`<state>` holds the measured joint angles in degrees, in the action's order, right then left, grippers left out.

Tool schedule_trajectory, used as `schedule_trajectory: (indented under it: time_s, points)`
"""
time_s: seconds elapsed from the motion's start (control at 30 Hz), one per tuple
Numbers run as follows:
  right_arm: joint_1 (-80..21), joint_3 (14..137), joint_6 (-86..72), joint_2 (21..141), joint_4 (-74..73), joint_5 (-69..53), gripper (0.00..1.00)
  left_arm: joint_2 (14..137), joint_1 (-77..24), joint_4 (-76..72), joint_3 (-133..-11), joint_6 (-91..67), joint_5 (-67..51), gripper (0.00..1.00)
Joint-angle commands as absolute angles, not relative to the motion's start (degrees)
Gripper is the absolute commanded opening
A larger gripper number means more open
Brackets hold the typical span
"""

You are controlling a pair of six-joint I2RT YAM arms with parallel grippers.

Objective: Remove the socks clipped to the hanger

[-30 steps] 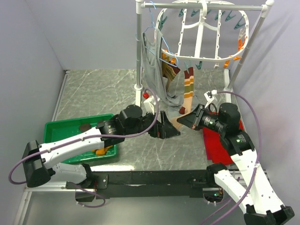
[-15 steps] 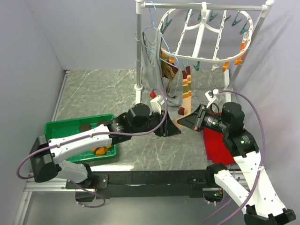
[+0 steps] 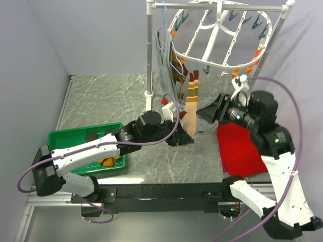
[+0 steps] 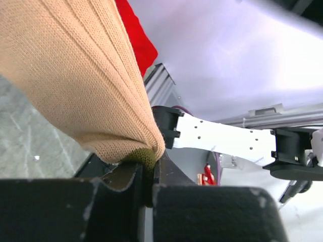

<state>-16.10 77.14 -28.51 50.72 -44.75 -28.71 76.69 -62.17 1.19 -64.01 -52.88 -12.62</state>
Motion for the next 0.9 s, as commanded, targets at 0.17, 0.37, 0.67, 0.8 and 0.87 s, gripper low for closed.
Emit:
schedule_trajectory:
  time_s: [0.17,0.37,0.67,0.8,0.87]
  points:
    - [-17.05,101.32,-17.49,66.70,-54.92,-11.79,0.66,76.11,-65.39,-1.84,-65.56,-54.93,-14.24,0.01]
    - [-22.67,115.56,-16.26,78.30,-61.07,3.23,0.68,77.87,-67.32,-1.93,-66.62,-55.20,-14.24,0.01]
    - [-24.08,123.66,-16.35,87.01,-62.31,11.86,0.65,77.78,-68.99,-1.67,-67.32,-55.02,-13.45,0.01]
    - [-24.70,124.71,-16.08,89.03,-60.82,11.69,0.61,77.78,-69.52,-1.32,-67.67,-54.93,-13.01,0.01]
    - [-25.05,124.98,-16.00,89.91,-60.03,11.95,0.61,78.05,-69.61,-1.14,-67.94,-54.84,-13.10,0.01]
